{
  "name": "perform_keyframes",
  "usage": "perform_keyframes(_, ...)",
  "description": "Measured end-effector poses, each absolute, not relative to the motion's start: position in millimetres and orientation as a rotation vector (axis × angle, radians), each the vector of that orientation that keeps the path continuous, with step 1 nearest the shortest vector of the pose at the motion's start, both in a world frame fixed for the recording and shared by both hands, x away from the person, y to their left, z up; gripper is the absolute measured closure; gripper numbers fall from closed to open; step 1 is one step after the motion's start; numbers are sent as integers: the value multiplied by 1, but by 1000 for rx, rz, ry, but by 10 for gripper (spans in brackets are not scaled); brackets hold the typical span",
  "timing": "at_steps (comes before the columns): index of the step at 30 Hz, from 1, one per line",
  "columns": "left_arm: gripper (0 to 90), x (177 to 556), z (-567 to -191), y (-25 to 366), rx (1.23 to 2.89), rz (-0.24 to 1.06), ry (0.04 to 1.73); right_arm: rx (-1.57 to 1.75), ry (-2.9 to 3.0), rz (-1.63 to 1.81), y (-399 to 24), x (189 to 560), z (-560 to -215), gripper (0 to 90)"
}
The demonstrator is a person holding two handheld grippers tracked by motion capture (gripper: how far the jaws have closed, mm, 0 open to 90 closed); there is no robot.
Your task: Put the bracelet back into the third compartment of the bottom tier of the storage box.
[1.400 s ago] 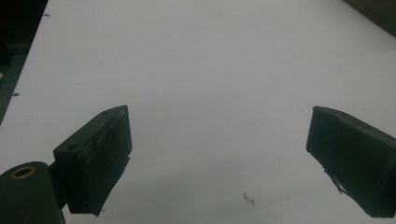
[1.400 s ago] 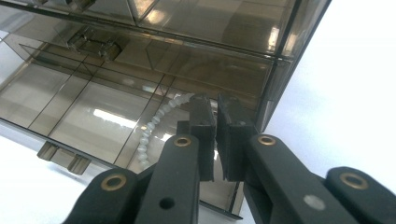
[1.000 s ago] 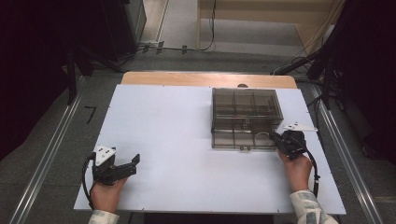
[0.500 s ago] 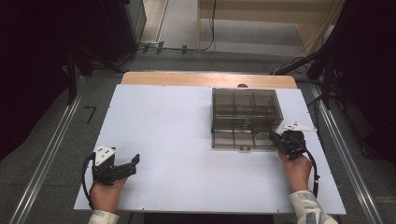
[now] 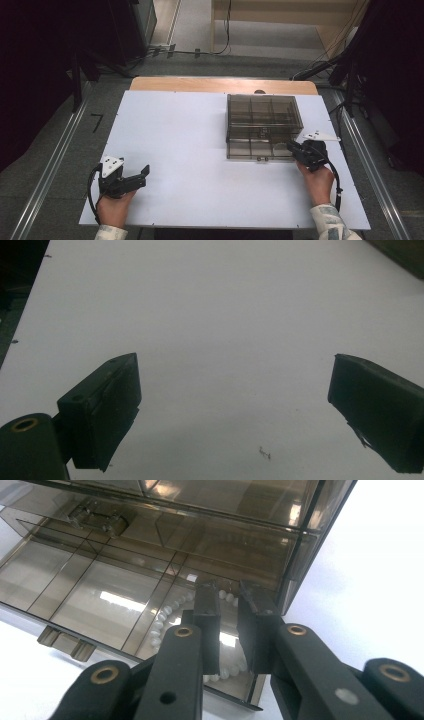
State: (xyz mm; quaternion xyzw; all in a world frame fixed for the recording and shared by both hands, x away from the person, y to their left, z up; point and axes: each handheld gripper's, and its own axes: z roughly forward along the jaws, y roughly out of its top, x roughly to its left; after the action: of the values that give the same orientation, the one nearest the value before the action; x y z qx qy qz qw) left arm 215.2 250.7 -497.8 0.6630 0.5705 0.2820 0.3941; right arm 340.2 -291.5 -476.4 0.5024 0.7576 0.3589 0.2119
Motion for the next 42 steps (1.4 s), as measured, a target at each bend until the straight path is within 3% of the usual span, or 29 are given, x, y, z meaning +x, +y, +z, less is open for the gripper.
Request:
perform_keyframes(14, 74, 215, -497, 251, 1675, 718, 1448, 1366, 2137, 1049, -291, 335, -472, 655)
perform_keyframes(33, 74, 215, -497, 251, 1673, 720, 1448, 1338, 2136, 1057, -295, 330, -468, 335)
perform_keyframes(42, 74, 216, -497, 250, 1676, 720, 1443, 1305, 2147, 1041, -299, 324, -468, 239)
